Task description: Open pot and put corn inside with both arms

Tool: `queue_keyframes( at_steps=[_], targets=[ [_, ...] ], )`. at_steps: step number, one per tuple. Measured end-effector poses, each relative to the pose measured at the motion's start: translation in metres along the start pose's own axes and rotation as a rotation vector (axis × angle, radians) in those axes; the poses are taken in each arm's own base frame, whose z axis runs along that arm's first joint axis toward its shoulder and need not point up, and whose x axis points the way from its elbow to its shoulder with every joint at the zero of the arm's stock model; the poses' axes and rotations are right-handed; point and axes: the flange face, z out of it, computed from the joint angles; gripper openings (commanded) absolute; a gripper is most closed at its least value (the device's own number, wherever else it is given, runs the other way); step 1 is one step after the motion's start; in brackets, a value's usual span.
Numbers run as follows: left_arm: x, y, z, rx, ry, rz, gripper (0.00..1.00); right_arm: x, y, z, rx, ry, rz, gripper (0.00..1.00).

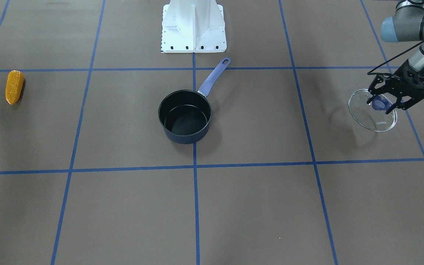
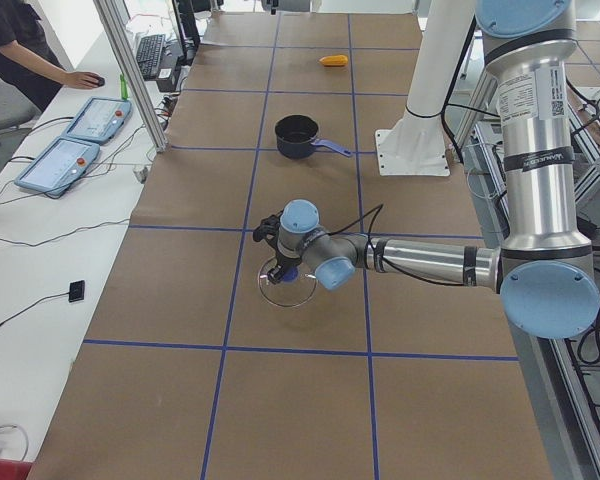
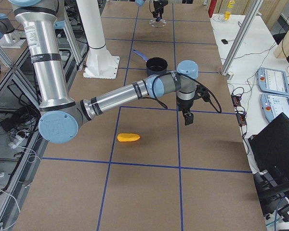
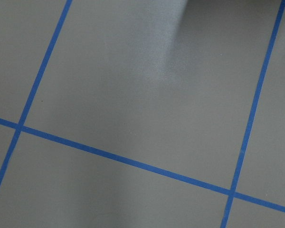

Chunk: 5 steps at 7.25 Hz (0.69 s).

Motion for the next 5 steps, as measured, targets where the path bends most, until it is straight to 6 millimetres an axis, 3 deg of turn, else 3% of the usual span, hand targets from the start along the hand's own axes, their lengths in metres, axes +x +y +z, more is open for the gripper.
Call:
queue_keyframes(
  at_steps=[1, 2, 5],
  targets=[
    [-0.003, 0.009, 0.011, 0.003, -0.002, 0.007, 0.67, 0.000, 0.000, 0.000, 0.000, 0.001, -0.001, 1.00],
    [-0.002, 0.013, 0.022, -0.002, -0.018, 0.018, 0.97, 0.000, 0.000, 0.000, -0.001, 0.001, -0.001, 1.00],
    [0.000, 0.015, 0.033, -0.008, -0.051, 0.034, 0.99, 0.001, 0.000, 0.001, -0.002, 0.001, 0.001, 1.00]
  ],
)
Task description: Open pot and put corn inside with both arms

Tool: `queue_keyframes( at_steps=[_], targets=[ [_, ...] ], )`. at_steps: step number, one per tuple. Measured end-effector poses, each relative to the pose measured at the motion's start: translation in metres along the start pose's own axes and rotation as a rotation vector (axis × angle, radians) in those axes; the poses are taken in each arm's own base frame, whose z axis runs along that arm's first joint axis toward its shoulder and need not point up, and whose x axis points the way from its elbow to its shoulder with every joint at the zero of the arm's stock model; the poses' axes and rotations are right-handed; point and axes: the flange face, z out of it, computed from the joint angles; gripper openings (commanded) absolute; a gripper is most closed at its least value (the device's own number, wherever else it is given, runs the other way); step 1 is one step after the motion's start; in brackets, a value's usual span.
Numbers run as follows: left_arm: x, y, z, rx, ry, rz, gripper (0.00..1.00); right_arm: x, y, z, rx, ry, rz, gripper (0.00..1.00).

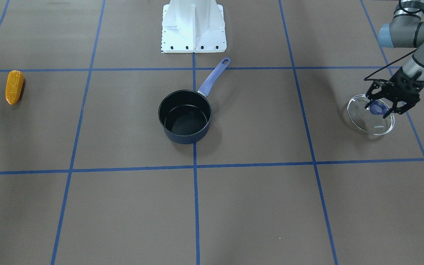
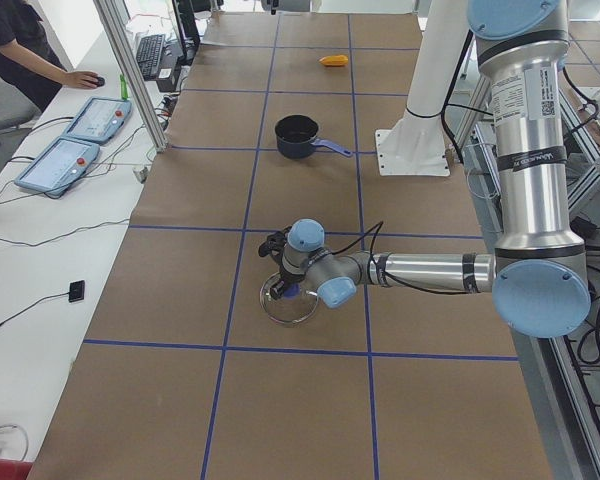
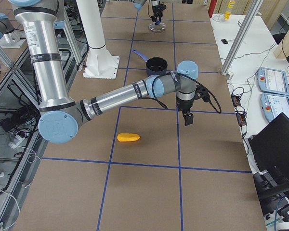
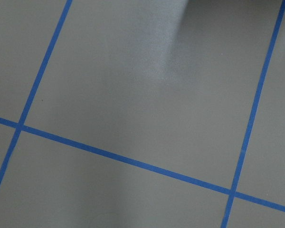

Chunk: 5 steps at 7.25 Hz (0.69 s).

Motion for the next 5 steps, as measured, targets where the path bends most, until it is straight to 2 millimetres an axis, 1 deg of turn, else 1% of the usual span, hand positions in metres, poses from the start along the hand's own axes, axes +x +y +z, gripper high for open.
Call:
queue_keyframes(
  at_steps=[1, 2, 3, 4, 5],
  targets=[
    [0.002, -0.004, -0.001, -0.007, 0.016, -0.007, 0.98, 0.000, 0.000, 0.000, 0.001, 0.000, -0.001, 1.00],
    [-0.004, -0.013, -0.010, -0.023, 0.043, -0.041, 0.99, -0.001, 0.000, -0.001, 0.002, -0.001, 0.006, 1.00],
    [-0.025, -0.028, -0.034, -0.033, 0.051, -0.118, 0.99, -0.004, 0.000, -0.002, 0.004, -0.003, 0.035, 1.00],
    [-0.051, -0.038, -0.065, -0.039, 0.043, -0.186, 0.99, -0.014, 0.000, -0.003, 0.007, -0.009, 0.080, 1.00],
    [-0.079, -0.038, -0.094, -0.053, 0.029, -0.202, 0.99, -0.032, 0.002, -0.005, 0.011, -0.019, 0.124, 1.00]
  ],
)
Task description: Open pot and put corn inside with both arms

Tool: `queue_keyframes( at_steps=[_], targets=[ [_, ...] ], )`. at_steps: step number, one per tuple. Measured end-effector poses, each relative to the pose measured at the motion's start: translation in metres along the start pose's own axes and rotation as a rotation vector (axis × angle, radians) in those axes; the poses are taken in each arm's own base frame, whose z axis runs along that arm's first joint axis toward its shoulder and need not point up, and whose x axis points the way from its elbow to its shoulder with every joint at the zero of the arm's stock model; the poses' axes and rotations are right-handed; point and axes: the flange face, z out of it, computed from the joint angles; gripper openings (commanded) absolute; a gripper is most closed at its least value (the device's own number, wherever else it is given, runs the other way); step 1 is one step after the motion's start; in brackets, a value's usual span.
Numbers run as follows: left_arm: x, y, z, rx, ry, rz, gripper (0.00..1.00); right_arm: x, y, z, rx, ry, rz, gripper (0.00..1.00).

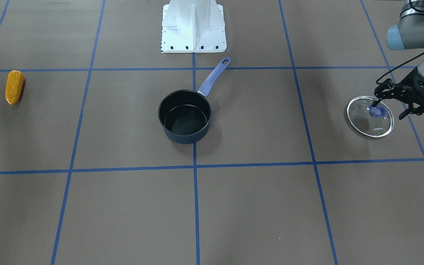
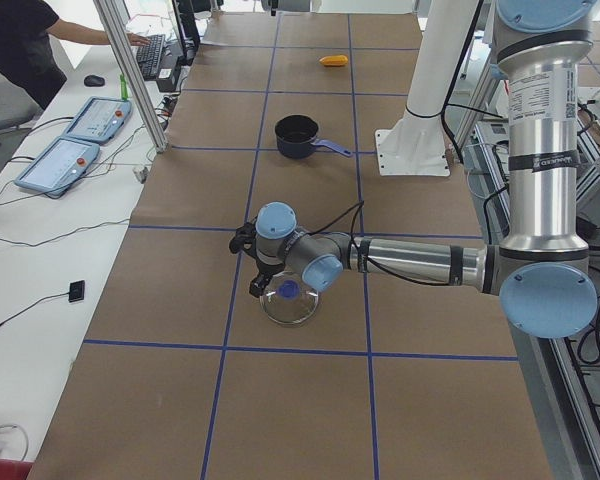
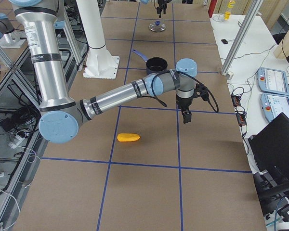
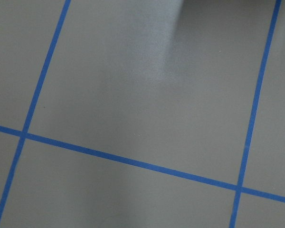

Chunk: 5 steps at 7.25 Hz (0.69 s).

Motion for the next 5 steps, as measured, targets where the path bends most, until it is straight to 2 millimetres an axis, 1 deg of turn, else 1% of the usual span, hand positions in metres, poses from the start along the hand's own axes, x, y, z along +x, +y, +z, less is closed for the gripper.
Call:
queue_keyframes(
  at_steps=[1, 2, 3, 4, 5],
  targets=[
    [-0.031, 0.002, -0.027, -0.022, -0.026, 0.002, 0.99, -0.019, 0.006, 0.001, -0.001, -0.011, 0.031, 1.00],
    [-0.060, 0.005, -0.052, -0.061, -0.048, -0.021, 0.99, -0.039, 0.017, 0.003, -0.007, -0.018, 0.058, 1.00],
    [-0.083, 0.007, -0.073, -0.109, -0.055, -0.079, 0.99, -0.061, 0.035, 0.007, -0.015, -0.017, 0.084, 1.00],
    [-0.095, 0.009, -0.089, -0.139, -0.050, -0.131, 0.99, -0.076, 0.060, 0.019, -0.010, -0.011, 0.101, 1.00],
    [-0.097, 0.011, -0.098, -0.141, -0.049, -0.146, 0.99, -0.080, 0.095, 0.043, 0.020, -0.010, 0.119, 1.00]
  ],
)
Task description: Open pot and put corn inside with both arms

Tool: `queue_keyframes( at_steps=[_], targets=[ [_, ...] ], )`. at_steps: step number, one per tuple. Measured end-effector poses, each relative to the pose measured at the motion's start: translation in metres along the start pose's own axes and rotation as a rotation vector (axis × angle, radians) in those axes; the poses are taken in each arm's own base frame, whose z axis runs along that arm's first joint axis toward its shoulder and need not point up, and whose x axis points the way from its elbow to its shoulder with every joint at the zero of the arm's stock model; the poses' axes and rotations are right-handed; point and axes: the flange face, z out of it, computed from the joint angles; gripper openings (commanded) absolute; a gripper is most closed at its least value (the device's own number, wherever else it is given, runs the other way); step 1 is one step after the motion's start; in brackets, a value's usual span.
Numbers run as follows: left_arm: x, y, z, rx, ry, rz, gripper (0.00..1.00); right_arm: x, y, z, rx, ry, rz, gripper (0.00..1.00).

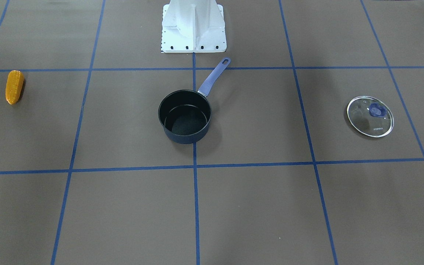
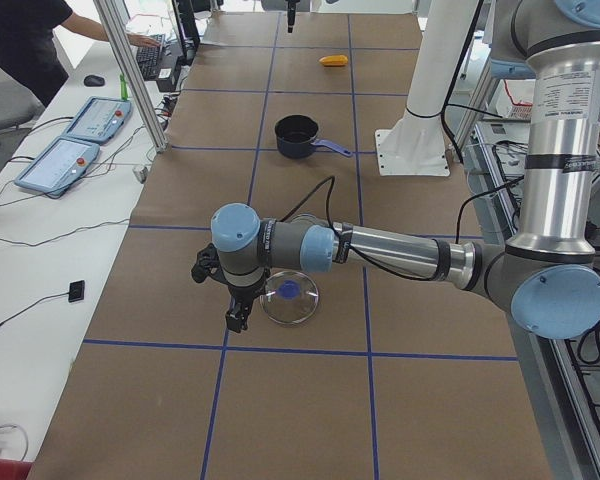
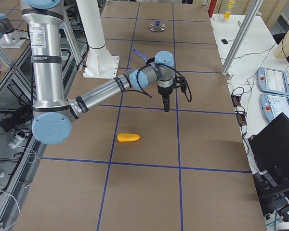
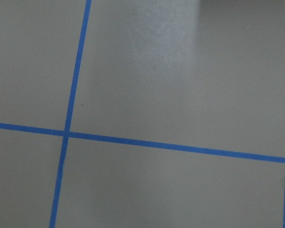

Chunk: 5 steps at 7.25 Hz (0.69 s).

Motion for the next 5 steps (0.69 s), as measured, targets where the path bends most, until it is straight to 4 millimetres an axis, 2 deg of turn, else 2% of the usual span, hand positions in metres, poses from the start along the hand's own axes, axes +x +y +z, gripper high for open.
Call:
queue_keyframes(
  at_steps=[1, 2, 3, 5],
  targets=[
    [0.002, 0.003, -0.006, 0.011, -0.003, 0.003, 0.99, 0.011, 0.047, 0.026, 0.038, -0.005, 0.021, 1.00],
    [0.003, 0.004, -0.008, 0.017, -0.004, 0.004, 0.99, 0.028, 0.088, 0.042, 0.055, -0.001, 0.026, 0.99],
    [0.004, 0.005, -0.009, 0.019, -0.004, 0.006, 0.99, 0.046, 0.120, 0.054, 0.059, 0.020, 0.018, 0.99],
    [0.005, 0.005, -0.009, 0.022, -0.005, 0.010, 0.99, 0.071, 0.161, 0.092, 0.080, 0.055, -0.003, 0.93]
  ],
)
